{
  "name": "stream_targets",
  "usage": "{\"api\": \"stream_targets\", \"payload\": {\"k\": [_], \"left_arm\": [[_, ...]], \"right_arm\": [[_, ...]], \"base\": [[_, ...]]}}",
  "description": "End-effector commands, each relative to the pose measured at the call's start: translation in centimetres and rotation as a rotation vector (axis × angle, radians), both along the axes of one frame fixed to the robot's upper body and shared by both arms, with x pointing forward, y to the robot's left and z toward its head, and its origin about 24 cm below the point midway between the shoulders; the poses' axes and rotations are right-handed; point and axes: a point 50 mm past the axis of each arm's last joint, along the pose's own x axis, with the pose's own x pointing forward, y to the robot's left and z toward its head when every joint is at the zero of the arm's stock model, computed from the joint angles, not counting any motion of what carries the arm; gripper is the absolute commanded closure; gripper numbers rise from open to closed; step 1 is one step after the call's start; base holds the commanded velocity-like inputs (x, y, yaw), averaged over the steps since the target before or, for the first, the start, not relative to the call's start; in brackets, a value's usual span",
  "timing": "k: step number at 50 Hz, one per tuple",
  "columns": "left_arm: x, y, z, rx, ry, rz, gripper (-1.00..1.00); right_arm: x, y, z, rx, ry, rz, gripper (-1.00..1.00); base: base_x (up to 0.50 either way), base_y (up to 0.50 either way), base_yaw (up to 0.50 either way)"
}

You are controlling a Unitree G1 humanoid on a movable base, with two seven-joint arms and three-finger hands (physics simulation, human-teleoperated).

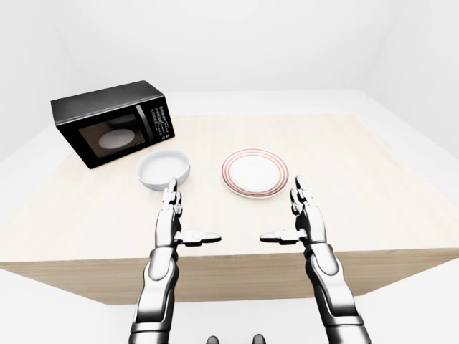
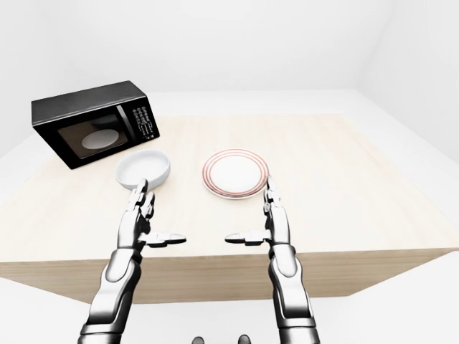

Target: Pick up the white bowl and put it on the plate.

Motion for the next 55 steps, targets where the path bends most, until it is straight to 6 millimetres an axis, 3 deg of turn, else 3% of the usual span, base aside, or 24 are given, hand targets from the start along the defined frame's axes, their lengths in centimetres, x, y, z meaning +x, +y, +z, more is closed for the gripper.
{"api": "stream_targets", "payload": {"k": [1, 3, 5, 18, 55], "left_arm": [[0.7, 1.4, -0.3, -0.049, -0.010, 0.040, -1.00], [0.8, 1.6, 0.0, -0.048, -0.021, 0.052, -1.00], [0.7, 1.6, 0.1, -0.052, -0.023, 0.052, -1.00], [0.7, 1.6, -0.1, -0.040, -0.032, 0.050, -1.00], [0.6, 1.6, 0.1, -0.032, -0.037, 0.051, -1.00]], "right_arm": [[0.1, -0.6, -0.4, 0.000, -0.003, 0.011, -1.00], [0.0, -0.5, -1.2, 0.000, 0.002, 0.013, -1.00], [0.1, -0.5, 0.0, -0.006, -0.004, 0.009, -1.00], [-0.1, -0.4, 0.0, -0.036, -0.004, 0.013, -1.00], [-0.1, -0.3, -0.1, -0.033, -0.002, 0.015, -1.00]], "base": [[0.00, 0.00, 0.00], [0.00, 0.00, 0.00], [0.00, 0.00, 0.00], [0.00, 0.05, 0.00], [0.03, 0.43, 0.00]]}}
